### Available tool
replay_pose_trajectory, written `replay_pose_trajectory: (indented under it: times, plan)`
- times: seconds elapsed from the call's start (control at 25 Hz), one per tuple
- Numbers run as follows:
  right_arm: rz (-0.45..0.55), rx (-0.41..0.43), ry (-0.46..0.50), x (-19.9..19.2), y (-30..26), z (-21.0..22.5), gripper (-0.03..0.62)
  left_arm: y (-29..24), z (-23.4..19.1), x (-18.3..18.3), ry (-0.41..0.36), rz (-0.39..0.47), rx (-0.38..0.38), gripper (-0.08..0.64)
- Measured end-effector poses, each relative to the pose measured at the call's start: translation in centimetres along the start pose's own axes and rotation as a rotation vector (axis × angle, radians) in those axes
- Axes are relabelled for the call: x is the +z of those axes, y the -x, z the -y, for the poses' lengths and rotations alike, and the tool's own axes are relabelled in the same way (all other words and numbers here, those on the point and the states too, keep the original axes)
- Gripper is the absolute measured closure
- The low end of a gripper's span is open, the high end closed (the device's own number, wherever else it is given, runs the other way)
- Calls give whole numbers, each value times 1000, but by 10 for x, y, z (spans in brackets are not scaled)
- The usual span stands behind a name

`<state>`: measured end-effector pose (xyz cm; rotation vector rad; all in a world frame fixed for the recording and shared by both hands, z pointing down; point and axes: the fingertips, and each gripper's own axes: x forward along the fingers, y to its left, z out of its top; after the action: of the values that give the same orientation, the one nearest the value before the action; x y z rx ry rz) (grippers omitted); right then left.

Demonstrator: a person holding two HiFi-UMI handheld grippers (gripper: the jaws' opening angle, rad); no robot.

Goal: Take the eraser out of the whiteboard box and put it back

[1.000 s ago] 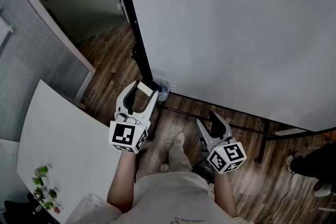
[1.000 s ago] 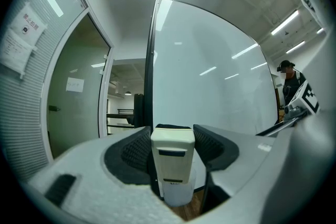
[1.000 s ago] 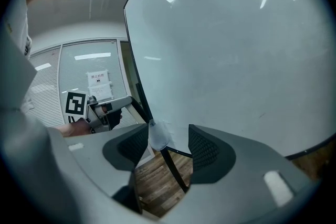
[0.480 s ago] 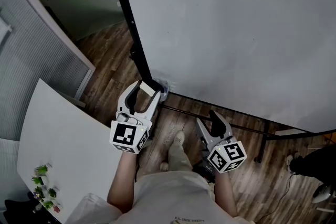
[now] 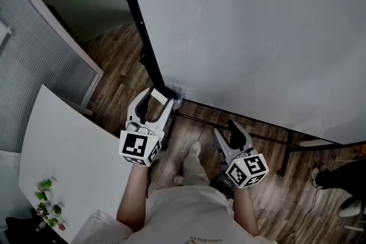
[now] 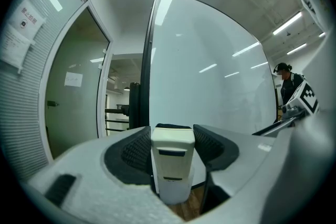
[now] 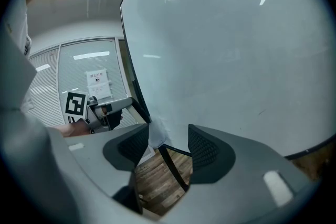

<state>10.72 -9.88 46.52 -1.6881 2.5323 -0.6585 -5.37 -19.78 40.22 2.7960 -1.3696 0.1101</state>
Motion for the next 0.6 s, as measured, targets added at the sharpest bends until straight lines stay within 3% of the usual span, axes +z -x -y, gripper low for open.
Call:
replay_pose_trajectory:
  times: [0.6]
  plan:
    - [-6, -3, -9, -3, -3, 3, 354, -4, 1, -14, 8, -34, -8, 305]
